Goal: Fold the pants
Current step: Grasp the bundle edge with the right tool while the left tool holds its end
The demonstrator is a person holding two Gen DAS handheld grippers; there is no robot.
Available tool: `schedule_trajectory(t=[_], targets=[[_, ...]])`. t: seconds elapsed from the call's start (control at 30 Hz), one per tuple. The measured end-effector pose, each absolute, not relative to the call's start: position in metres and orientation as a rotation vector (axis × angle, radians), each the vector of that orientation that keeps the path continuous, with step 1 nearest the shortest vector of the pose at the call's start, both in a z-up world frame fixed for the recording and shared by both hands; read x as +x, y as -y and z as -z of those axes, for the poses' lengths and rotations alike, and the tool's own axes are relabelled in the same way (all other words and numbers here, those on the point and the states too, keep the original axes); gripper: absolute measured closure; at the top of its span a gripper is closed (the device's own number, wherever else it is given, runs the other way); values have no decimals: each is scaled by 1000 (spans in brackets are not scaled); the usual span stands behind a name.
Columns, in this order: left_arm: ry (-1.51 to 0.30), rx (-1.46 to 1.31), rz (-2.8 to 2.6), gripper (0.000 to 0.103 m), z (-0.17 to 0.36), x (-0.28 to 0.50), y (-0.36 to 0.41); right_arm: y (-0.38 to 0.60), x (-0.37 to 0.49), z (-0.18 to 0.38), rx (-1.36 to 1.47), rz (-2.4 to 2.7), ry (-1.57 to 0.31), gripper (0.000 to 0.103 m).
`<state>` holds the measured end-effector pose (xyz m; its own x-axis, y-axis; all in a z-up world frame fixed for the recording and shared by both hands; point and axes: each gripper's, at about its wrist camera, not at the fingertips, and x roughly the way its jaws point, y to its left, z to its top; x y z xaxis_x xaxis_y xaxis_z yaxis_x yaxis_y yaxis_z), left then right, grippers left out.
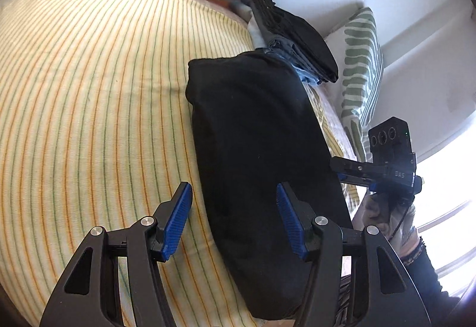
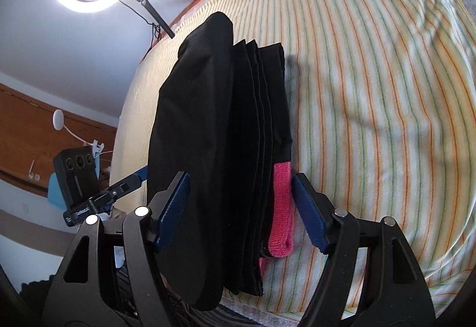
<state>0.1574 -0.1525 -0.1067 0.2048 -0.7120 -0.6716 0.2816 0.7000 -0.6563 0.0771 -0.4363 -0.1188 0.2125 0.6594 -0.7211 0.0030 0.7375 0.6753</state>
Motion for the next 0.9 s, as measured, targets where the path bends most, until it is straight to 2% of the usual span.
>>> schedule_trajectory(t=[0.1,0.2,0.33,0.37,0.4,0.5,0.53,0.57,0.63,0.67,0.7,0.77,0.9], targets=[[-1180,-432,734,45,109,158,160,438,73,120,675,-532,-1286,28],[-1165,-398,749,46,107,155,166,434,68,117,668,-568,-1271,34],[-1160,-399,746,46,110,156,170,428,67,123,626,-562,-1285,34],[-1161,-398,744,46,110,156,170,426,67,125,629,-561,-1278,25],[-1157,-401,745,46,111,157,171,424,66,124,643,-570,-1259,21],[-1149,-405,741,46,110,160,174,410,65,118,573,-546,-1241,21],[-1148,-407,738,46,110,159,175,406,66,116,537,-537,-1238,33],[-1147,-410,735,46,110,160,175,403,66,114,512,-531,-1236,50],[-1146,-419,726,52,111,161,175,404,66,114,523,-524,-1233,59],[-1145,-420,715,60,111,161,174,406,66,114,531,-517,-1227,66],[-1145,-420,705,65,112,162,173,407,66,112,538,-515,-1220,69],[-1141,-411,701,68,111,162,173,408,65,106,548,-518,-1193,78],[-1119,-354,695,71,108,159,176,400,64,98,479,-511,-1179,79]])
